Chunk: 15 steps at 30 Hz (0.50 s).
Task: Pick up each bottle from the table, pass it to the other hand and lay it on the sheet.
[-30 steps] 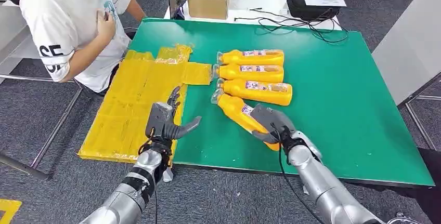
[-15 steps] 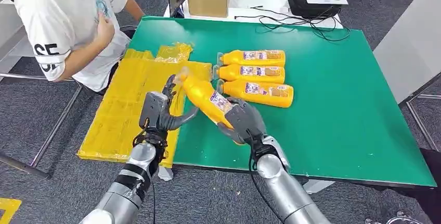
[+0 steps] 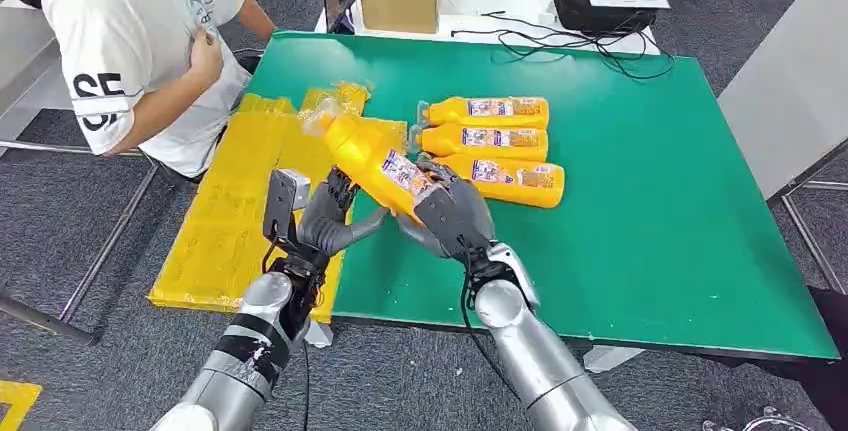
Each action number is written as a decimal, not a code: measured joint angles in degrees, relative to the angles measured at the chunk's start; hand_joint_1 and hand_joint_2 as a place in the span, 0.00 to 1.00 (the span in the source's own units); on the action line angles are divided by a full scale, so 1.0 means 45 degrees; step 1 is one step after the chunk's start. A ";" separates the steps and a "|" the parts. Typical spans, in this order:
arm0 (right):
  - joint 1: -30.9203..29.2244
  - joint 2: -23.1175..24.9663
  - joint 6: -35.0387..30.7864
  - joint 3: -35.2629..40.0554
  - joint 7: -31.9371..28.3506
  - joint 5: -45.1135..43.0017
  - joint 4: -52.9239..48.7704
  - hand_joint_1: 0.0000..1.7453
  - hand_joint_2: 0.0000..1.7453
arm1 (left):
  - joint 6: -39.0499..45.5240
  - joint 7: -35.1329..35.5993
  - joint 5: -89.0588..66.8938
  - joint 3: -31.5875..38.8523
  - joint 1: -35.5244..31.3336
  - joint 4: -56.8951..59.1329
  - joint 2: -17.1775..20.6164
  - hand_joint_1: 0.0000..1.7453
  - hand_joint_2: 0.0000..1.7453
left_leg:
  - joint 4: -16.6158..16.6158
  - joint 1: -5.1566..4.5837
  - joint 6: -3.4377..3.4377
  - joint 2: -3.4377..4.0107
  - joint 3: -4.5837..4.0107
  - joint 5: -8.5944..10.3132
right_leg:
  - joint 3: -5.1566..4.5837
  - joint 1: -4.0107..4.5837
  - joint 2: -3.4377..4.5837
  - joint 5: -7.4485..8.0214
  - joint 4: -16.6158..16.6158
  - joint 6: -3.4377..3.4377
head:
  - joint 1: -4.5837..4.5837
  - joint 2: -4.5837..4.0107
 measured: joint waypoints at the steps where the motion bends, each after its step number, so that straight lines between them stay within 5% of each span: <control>1: -0.0028 0.0024 -0.0005 0.0000 -0.0010 0.0000 0.0034 1.00 1.00 | -0.0019 0.0005 0.0053 -0.0029 0.0000 0.0000 0.0005 0.00 1.00 | 0.0000 0.0000 0.0000 -0.0001 -0.0001 0.0000 | 0.0000 0.0000 0.0000 -0.0001 0.0000 -0.0001 | -0.0005 0.0000; 15: -0.0152 0.0102 -0.0136 0.0112 -0.0287 0.0282 0.0408 1.00 1.00 | -0.1390 0.0462 0.1405 -0.0204 -0.0005 0.0044 0.0107 0.00 1.00 | 0.0000 -0.0001 0.0000 -0.0001 -0.0009 0.0000 | -0.0006 -0.0001 -0.0001 0.0000 -0.0001 0.0000 | -0.0005 0.0000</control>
